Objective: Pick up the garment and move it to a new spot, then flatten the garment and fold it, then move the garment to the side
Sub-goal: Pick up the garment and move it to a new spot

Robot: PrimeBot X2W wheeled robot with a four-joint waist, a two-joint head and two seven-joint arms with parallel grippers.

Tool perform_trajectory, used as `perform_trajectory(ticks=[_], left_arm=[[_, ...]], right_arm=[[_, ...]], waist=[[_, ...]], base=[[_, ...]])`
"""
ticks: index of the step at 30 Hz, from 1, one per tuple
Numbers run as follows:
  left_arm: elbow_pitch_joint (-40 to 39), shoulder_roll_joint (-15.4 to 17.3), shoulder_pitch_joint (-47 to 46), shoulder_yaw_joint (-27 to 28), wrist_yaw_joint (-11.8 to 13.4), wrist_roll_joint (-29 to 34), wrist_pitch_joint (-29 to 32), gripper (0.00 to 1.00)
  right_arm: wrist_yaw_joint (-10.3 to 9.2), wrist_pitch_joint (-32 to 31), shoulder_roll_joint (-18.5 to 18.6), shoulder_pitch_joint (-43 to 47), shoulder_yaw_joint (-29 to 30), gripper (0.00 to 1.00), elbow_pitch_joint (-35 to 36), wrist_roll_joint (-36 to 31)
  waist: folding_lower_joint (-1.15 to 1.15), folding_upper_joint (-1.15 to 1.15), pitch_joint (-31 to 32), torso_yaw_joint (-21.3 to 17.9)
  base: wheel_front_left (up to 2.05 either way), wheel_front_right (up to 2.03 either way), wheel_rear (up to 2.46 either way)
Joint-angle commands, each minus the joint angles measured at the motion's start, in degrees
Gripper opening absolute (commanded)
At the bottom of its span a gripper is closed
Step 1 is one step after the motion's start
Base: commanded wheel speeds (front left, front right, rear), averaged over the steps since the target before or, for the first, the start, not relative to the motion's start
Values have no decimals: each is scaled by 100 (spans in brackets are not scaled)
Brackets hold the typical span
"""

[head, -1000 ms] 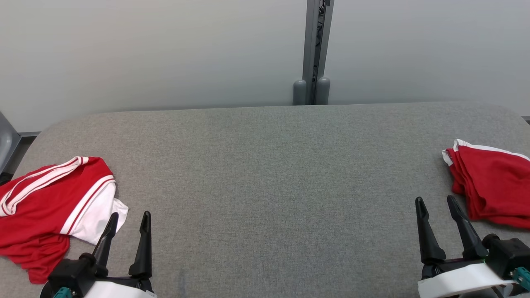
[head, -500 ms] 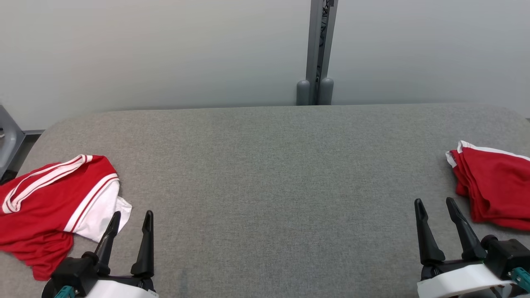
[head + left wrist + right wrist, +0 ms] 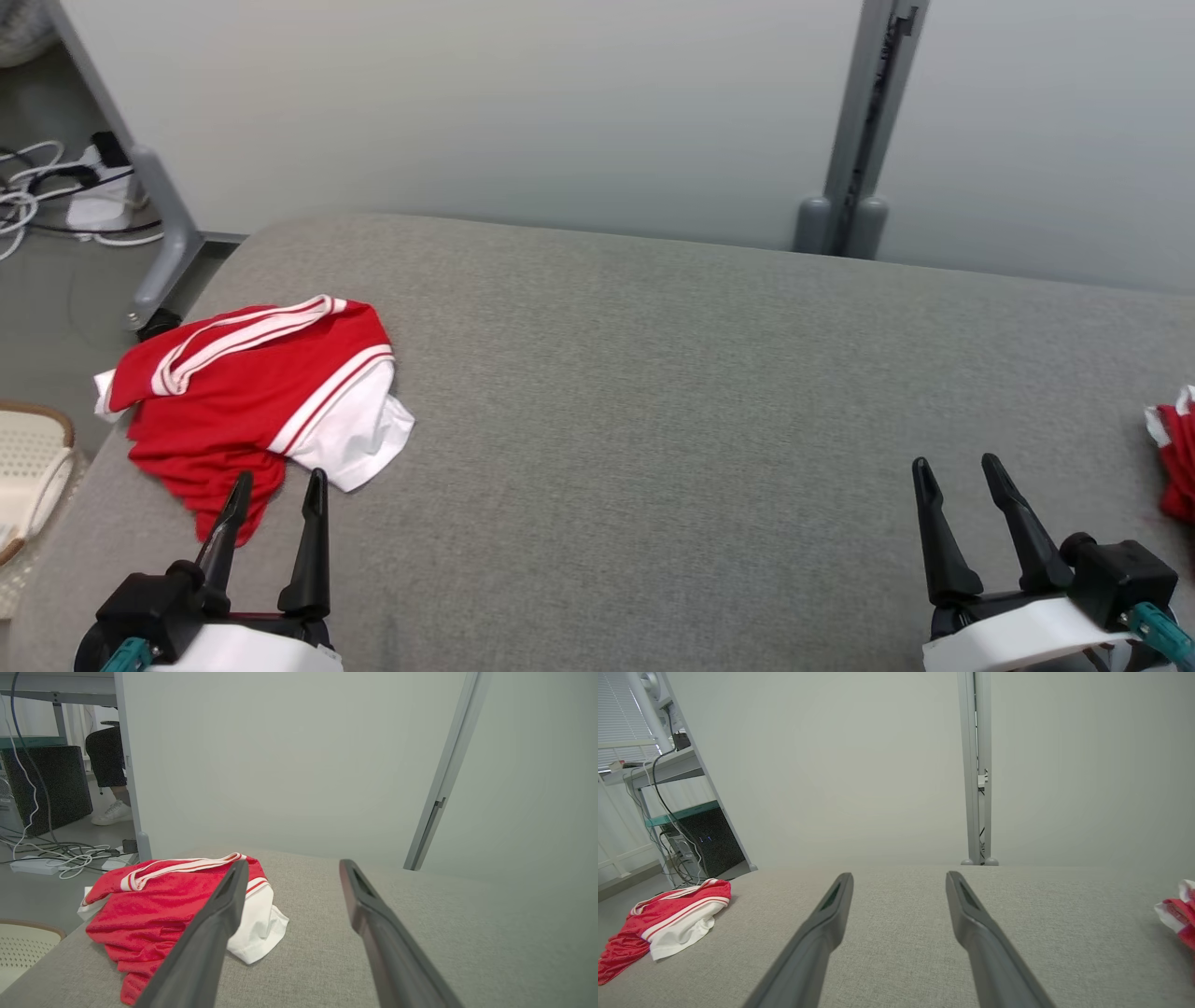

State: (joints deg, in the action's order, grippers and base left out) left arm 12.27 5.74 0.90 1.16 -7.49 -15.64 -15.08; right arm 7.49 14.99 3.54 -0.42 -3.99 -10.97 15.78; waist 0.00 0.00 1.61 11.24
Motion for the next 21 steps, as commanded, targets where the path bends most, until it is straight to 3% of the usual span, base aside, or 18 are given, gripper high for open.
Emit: perform_trajectory(ticks=[1, 11, 21], left_arm=[[-1, 19, -46, 24, -1, 57, -10, 100], [33, 56, -14, 97, -1, 93, -10, 100], [10, 74, -19, 135, -1, 60, -10, 100]], right_arm=[[1, 27, 23, -27, -2, 100, -33, 33], [1, 26, -2, -124, -212, 100, -169, 85], [1, 26, -17, -210, -389, 100, -246, 131]], waist=[[0, 0, 10, 353], [0, 0, 21, 1161], [0, 0, -11, 1368]], base=[[0, 0, 0], [0, 0, 0], [0, 0, 0]])
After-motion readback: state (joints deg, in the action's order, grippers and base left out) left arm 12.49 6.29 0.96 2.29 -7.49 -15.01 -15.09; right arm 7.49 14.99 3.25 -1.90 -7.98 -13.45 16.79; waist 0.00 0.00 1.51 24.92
